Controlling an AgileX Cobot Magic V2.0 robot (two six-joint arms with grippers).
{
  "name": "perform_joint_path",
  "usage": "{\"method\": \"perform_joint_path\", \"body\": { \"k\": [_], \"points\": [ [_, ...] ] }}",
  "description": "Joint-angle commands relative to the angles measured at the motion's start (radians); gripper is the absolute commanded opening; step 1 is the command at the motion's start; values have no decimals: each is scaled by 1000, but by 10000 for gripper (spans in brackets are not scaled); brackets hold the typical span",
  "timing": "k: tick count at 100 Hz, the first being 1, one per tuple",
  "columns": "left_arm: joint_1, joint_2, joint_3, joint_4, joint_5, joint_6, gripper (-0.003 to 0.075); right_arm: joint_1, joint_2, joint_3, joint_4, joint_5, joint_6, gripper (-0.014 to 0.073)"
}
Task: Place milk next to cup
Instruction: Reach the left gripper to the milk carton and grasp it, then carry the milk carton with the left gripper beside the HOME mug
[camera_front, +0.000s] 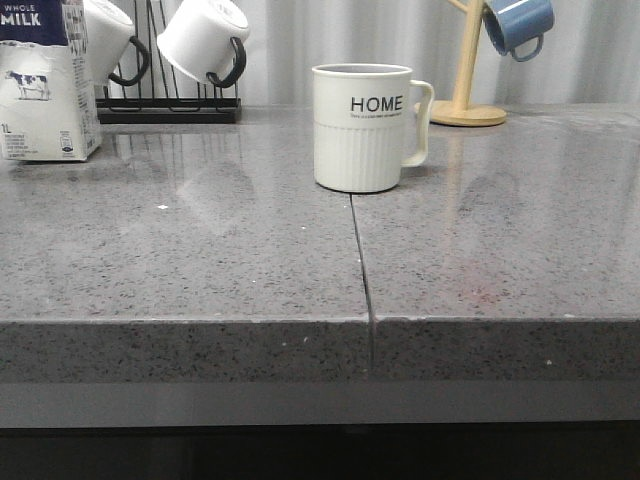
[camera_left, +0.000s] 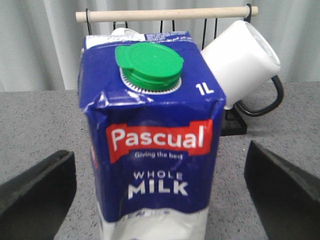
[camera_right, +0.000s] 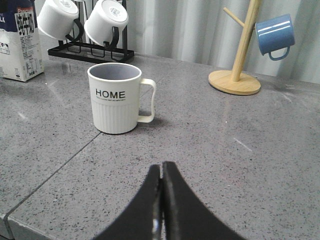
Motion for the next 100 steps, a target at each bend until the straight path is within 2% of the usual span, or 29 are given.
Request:
{"method": "perform_joint_path", "body": {
  "k": [1,14,21,31,43,53,80,100],
  "points": [
    [-1,14,-66,-11,-99,0,660,2,7,-22,-8,-73,-2,-67],
    [-1,63,-92,-11,-138,0,659,2,7,-22,-8,-73,-2,-67],
    [-1,73,-94,-13,-152,0,634,2,7,-22,-8,-73,-2,-67],
    [-1,74,-94,-13,-154,0,535,2,7,-22,-8,-73,-2,-67],
    [-1,74,-94,-13,-161,0,380,2,7,-22,-8,-73,-2,-67],
    [-1,65,-94,-13,-152,0,314,2,7,-22,-8,-73,-2,-67],
    [-65,-68,-39,-13,-113,0,309,2,7,-22,-8,-73,-2,-67],
    [-181,-164,56,-13,-131,0,309,2,7,-22,-8,-73,-2,-67]
  ]
}}
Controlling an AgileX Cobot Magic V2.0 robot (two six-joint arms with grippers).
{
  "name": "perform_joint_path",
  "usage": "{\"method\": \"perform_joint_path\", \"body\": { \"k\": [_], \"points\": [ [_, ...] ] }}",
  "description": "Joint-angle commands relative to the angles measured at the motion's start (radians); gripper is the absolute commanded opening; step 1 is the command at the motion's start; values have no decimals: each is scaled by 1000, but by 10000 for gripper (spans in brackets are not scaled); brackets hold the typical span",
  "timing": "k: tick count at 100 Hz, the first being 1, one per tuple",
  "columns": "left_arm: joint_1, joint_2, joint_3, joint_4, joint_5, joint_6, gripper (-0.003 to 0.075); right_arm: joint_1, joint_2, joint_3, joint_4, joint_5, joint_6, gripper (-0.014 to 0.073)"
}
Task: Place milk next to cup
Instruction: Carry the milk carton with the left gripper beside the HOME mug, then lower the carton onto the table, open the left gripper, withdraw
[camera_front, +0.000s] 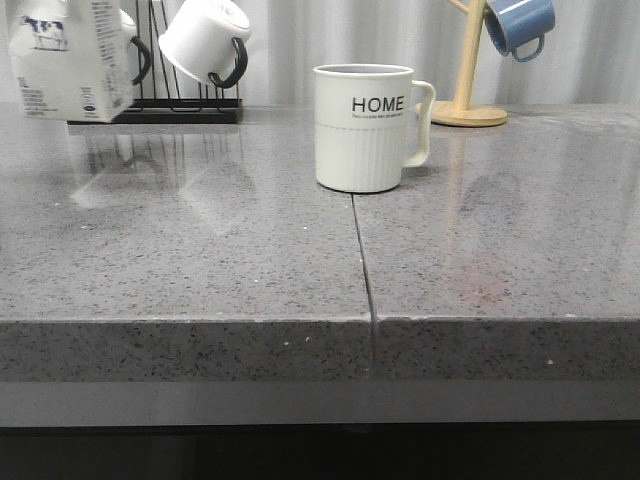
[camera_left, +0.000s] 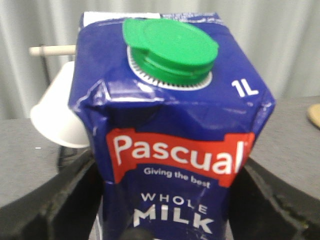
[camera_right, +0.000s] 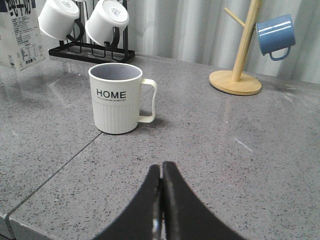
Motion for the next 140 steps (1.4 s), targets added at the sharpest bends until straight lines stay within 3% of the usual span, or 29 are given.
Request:
{"method": "perform_joint_path", "body": {
  "k": [1,20,44,72,140],
  "points": [
    [-58,-68,9,-6,-102,0,309,2,7,-22,-8,-73,-2,-67],
    [-204,-59,38,-6,-152,0,309,2,7,-22,-8,-73,-2,-67],
    [-292,33,22,-57,-272,0,309,2,7,-22,-8,-73,-2,-67],
    [-337,97,20,-76,-371,0,309,2,7,-22,-8,-73,-2,-67],
    [-331,118,20,-95,-299,0,316,2,7,-22,-8,-73,-2,-67]
  ]
}}
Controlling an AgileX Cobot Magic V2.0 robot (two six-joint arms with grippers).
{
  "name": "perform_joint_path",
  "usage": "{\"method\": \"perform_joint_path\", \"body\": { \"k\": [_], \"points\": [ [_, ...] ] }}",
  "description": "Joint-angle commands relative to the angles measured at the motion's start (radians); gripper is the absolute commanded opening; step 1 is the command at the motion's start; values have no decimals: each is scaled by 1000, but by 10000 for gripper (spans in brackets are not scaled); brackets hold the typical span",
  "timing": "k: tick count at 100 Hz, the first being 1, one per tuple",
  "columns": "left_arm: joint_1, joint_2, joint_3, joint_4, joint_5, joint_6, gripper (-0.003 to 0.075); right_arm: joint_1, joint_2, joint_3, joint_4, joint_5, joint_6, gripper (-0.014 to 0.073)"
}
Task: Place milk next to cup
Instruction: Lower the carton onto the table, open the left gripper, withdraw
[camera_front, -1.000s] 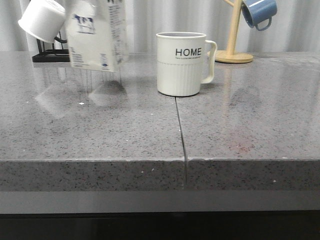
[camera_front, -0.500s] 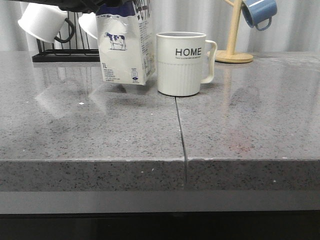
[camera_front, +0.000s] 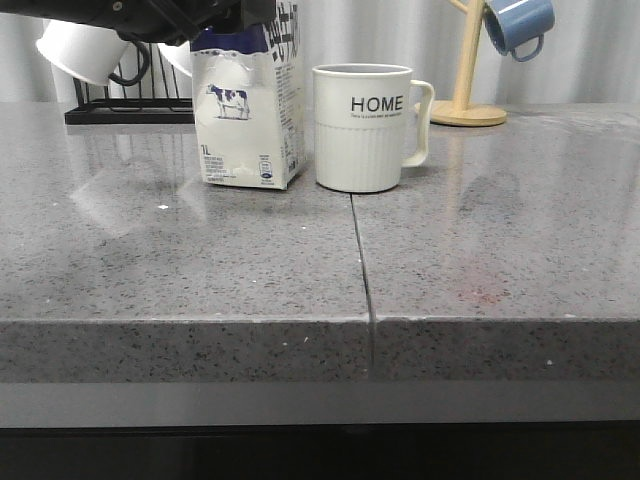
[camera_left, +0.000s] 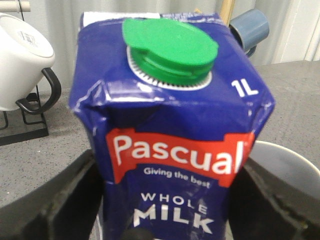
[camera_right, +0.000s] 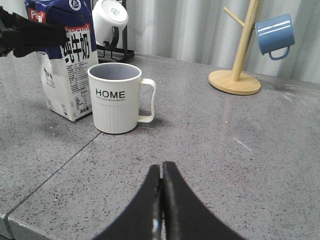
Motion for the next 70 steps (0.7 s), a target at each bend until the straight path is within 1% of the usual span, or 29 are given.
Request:
{"method": "perform_joint_path", "body": {
  "k": [1,5,10,15,20,23,25,30,33,55,70],
  "points": [
    [0,-37,-34,-6,-70,0,318,2,7,-22,-8,-73,-2,-67],
    [0,-37,-34,-6,-70,0,340,2,7,-22,-8,-73,-2,-67],
    [0,-37,-34,-6,-70,0,388,2,7,-22,-8,-73,-2,-67],
    [0,-37,-34,-6,-70,0,463,2,7,-22,-8,-73,-2,-67],
    [0,-37,-34,-6,-70,0,563,2,7,-22,-8,-73,-2,-67],
    [0,-37,-34,-6,-70,0,598,2,7,-22,-8,-73,-2,-67],
    [0,-37,-34,-6,-70,0,638,2,7,-22,-8,-73,-2,-67],
    [0,-37,-34,-6,-75,0,679,2,7,-22,-8,-73,-2,-67],
    [0,-37,-34,-6,-79,0,684,2,7,-22,-8,-73,-2,-67],
    [-7,-76,-28,6,-79,0,649,2,7,-22,-8,-73,-2,-67],
    [-7,-132,19,6,-77,0,637,2,7,-22,-8,-73,-2,-67]
  ]
}}
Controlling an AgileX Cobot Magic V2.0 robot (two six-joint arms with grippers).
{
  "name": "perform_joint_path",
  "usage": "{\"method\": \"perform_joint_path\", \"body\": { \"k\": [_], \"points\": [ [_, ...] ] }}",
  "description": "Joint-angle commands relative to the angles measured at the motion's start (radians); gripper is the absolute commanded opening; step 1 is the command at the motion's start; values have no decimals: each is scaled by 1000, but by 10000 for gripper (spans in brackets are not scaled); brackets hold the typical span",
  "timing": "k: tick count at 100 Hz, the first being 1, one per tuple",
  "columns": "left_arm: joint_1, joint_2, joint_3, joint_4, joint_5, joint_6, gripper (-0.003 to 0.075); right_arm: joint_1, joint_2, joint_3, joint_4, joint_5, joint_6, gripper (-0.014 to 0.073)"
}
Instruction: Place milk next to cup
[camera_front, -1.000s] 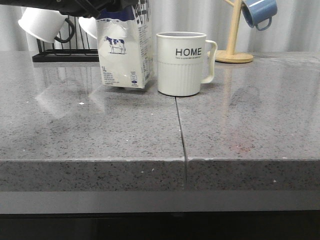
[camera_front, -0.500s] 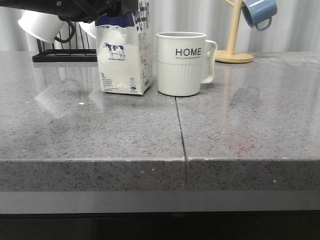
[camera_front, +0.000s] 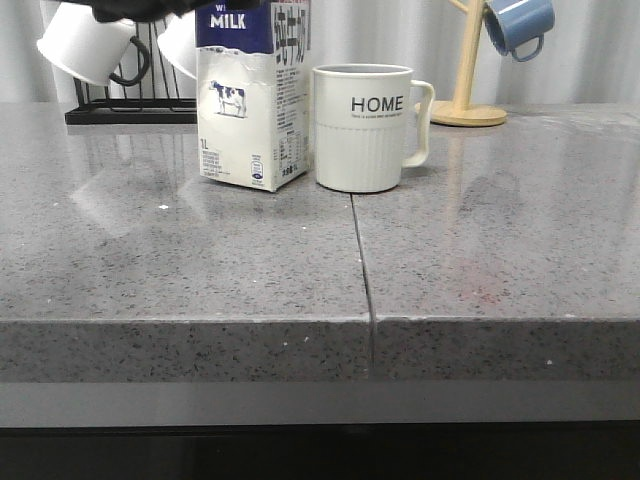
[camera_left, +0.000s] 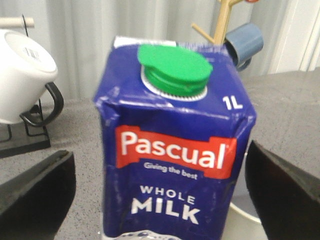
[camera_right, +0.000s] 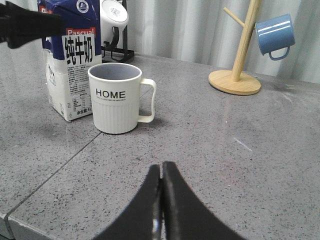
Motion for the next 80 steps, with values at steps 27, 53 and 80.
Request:
{"method": "perform_joint_path", "body": {
  "k": [27,53,80],
  "points": [
    [0,-232,122,2,-49,104,529,2,7,-22,-8,-73,-2,-67],
    [73,-392,139,-4,194,141,29,2,7,-22,-8,-73,-2,-67],
    [167,-540,139,-1,364,157,-21,2,7,-22,-8,-73,-2,-67]
  ]
}}
